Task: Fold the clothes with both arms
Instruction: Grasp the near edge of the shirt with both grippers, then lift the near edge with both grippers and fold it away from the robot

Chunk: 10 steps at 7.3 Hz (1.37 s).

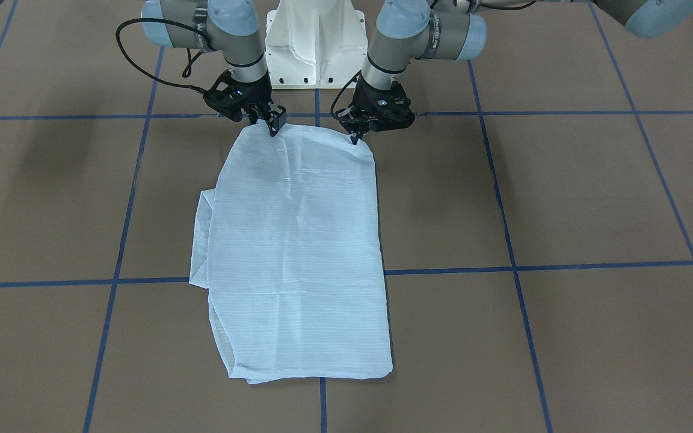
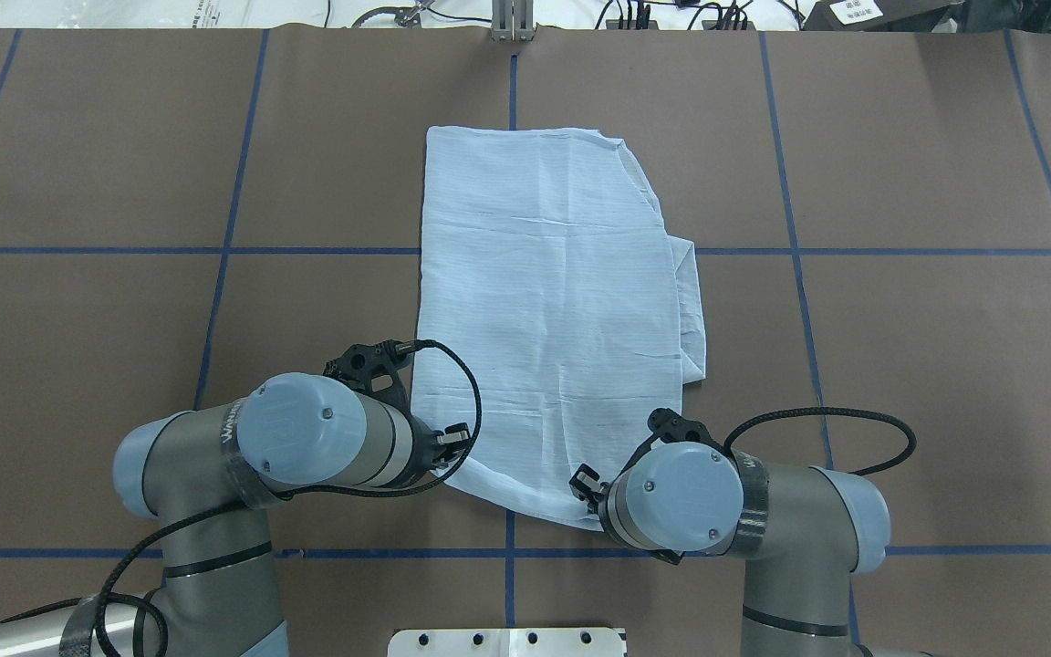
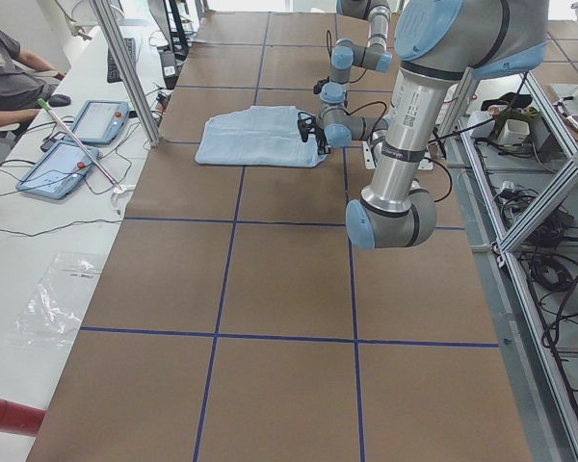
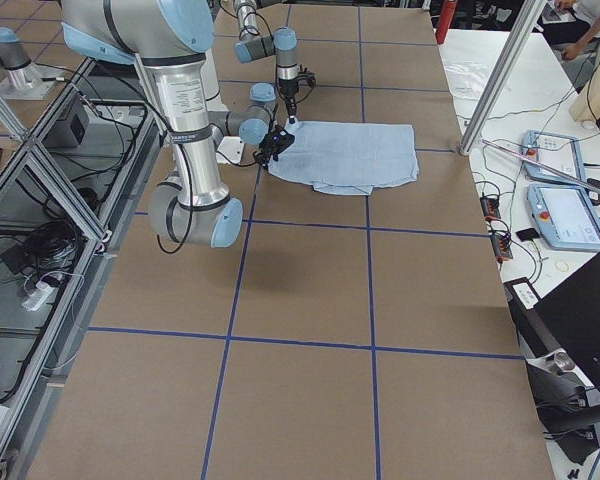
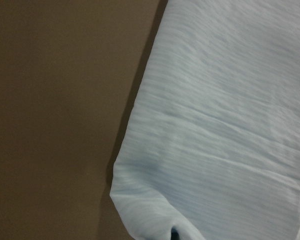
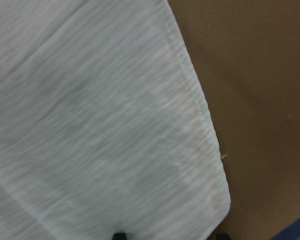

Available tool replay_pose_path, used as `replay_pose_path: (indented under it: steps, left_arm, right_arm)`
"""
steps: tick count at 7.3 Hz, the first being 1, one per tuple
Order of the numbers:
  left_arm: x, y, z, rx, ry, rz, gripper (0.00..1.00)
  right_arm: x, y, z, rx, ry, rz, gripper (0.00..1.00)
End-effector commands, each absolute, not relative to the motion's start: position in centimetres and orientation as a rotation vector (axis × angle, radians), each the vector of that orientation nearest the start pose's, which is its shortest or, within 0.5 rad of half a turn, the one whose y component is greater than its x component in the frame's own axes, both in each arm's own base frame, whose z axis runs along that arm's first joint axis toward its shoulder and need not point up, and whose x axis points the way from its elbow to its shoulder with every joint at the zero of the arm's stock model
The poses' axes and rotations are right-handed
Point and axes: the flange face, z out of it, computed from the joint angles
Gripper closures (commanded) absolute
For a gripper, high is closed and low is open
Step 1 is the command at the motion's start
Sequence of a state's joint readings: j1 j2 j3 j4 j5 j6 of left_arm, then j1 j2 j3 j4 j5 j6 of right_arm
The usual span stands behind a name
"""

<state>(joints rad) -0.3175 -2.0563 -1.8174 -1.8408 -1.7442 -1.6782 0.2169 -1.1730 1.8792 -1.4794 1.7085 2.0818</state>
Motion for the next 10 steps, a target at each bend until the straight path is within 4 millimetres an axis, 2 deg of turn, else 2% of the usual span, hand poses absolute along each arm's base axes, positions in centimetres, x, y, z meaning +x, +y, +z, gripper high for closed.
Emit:
replay_pose_path:
  steps: [1, 2, 3, 4, 5, 6, 7, 8, 10]
  left_arm:
    - [55.9, -30.6, 24.4, -0.052, 1.016, -0.3, 1.0]
    - [55.9, -30.6, 24.6, -0.053, 1.013, -0.3, 1.0]
    - [55.9, -30.6, 24.5, -0.052, 1.014, -0.3, 1.0]
    - [55.7, -30.5, 24.2, -0.051, 1.022, -0.299, 1.0]
    - [55.0, -30.4, 23.1, -0.049, 1.046, -0.297, 1.0]
    - [53.9, -29.9, 21.8, -0.053, 1.072, -0.288, 1.0]
    - [51.5, -29.1, 19.9, -0.052, 1.11, -0.289, 1.0]
    - [49.1, -28.1, 18.4, -0.054, 1.123, -0.281, 1.0]
    - [46.2, -26.0, 16.0, -0.114, 1.122, -0.251, 1.0]
  right_arm:
    - [-55.7, -24.8, 29.3, -0.248, -0.768, 0.639, 0.82]
    - [-55.8, -24.9, 29.4, -0.248, -0.766, 0.64, 0.83]
    - [-55.8, -24.9, 29.4, -0.248, -0.766, 0.64, 0.92]
    - [-55.3, -25.2, 28.8, -0.246, -0.78, 0.645, 1.0]
    - [-54.2, -25.6, 27.5, -0.243, -0.813, 0.651, 1.0]
    - [-53.3, -25.9, 26.6, -0.245, -0.838, 0.654, 1.0]
    - [-53.0, -25.8, 26.1, -0.247, -0.849, 0.65, 1.0]
    - [-51.8, -25.6, 24.9, -0.252, -0.881, 0.64, 1.0]
    - [-47.6, -24.5, 20.9, -0.298, -0.984, 0.606, 1.0]
